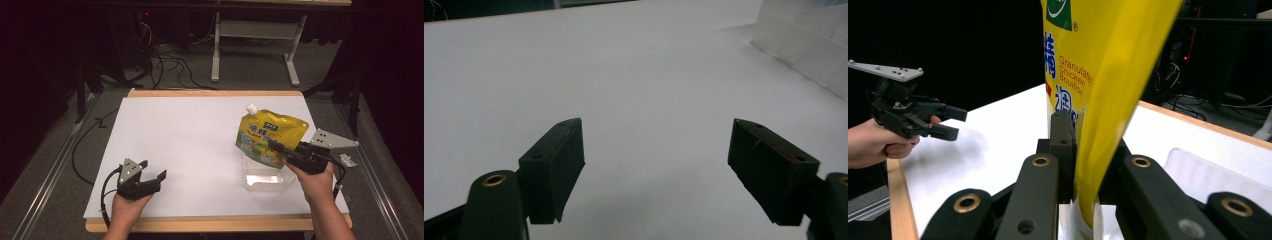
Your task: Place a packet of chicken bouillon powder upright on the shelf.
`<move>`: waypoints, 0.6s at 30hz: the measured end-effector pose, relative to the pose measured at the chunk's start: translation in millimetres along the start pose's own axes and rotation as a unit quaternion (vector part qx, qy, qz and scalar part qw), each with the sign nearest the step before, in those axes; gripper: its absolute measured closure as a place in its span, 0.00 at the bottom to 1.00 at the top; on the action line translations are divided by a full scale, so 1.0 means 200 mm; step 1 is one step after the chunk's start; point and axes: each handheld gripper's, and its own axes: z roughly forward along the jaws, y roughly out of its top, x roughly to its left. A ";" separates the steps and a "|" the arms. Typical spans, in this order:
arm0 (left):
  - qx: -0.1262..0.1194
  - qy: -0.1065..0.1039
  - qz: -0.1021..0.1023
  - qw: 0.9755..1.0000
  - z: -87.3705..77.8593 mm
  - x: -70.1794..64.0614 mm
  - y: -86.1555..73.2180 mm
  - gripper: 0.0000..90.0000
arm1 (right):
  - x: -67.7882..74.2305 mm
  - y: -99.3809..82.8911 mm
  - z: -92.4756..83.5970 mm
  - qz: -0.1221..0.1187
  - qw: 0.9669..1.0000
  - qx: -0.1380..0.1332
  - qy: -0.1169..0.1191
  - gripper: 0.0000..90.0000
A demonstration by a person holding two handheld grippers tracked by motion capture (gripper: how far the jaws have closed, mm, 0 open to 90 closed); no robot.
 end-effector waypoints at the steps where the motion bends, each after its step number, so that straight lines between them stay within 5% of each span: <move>1: 0.000 0.000 0.000 1.000 0.00 0.00 0.00 0.26 | -0.01 0.00 -0.01 -0.001 1.000 -0.003 -0.002 0.93; 18: -0.007 0.004 -0.002 1.000 -0.02 0.01 0.01 0.26 | -0.05 -0.01 -0.11 0.015 1.000 -0.015 -0.008 0.93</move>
